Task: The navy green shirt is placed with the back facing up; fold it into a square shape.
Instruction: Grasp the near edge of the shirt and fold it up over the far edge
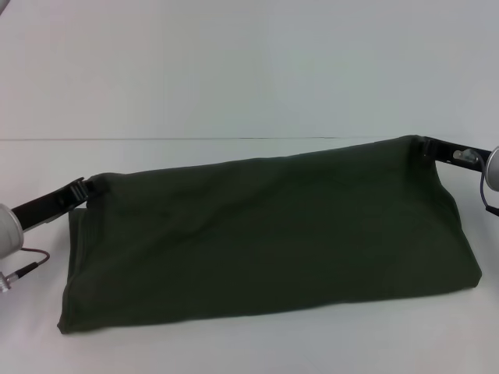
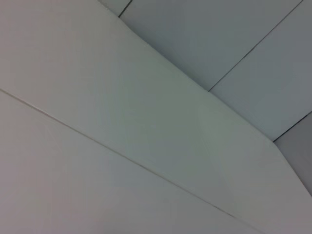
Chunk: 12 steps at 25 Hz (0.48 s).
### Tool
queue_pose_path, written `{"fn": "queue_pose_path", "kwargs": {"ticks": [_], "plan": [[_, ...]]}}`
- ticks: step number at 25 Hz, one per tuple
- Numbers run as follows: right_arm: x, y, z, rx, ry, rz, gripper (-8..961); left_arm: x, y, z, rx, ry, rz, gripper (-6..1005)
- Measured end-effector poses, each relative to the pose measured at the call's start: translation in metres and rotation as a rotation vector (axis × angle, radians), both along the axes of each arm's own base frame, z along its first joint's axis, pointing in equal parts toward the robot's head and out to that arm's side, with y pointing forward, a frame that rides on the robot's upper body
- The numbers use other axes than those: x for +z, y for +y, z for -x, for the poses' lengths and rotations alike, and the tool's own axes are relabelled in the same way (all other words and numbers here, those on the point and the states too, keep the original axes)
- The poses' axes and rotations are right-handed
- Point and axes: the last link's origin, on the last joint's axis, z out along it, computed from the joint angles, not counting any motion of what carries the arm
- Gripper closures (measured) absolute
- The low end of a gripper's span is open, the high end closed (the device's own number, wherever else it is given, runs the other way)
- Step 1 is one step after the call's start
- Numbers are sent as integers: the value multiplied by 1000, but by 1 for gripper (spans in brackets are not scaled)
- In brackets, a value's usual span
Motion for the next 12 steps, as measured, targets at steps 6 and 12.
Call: {"fn": "queue_pose_path", "kwargs": {"ticks": [6,12], "plan": [[-3,1,4,14,-4,11,859,-2,1,1,13,0,-50,939],[-2,-1,2,2,32,-4,624,0,-1,11,74,-21,-107,881]]}}
